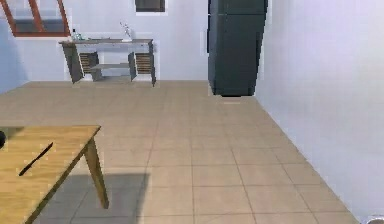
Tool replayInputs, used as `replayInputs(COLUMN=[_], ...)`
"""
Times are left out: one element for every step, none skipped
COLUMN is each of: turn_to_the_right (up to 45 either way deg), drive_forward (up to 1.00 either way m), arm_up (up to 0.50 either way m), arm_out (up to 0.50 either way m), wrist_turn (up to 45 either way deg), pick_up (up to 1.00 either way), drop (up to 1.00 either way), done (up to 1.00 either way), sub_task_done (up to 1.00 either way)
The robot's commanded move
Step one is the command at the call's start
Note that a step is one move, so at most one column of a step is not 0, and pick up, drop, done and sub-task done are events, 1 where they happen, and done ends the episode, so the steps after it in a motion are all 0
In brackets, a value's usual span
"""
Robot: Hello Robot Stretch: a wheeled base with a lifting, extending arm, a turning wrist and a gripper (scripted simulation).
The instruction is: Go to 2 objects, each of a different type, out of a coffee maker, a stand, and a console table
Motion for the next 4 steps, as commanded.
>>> replayInputs(turn_to_the_right=[0.0,-45.0,-18.0,0.0], drive_forward=[0.20,0.00,0.00,0.00], arm_up=[0.00,0.00,0.00,0.00], arm_out=[0.00,0.00,0.00,0.00], wrist_turn=[0.0,0.0,0.0,0.0], pick_up=[0.00,0.00,0.00,0.00], drop=[0.00,0.00,0.00,0.00], done=[0.00,0.00,0.00,1.00], sub_task_done=[0.00,0.00,0.00,0.00])
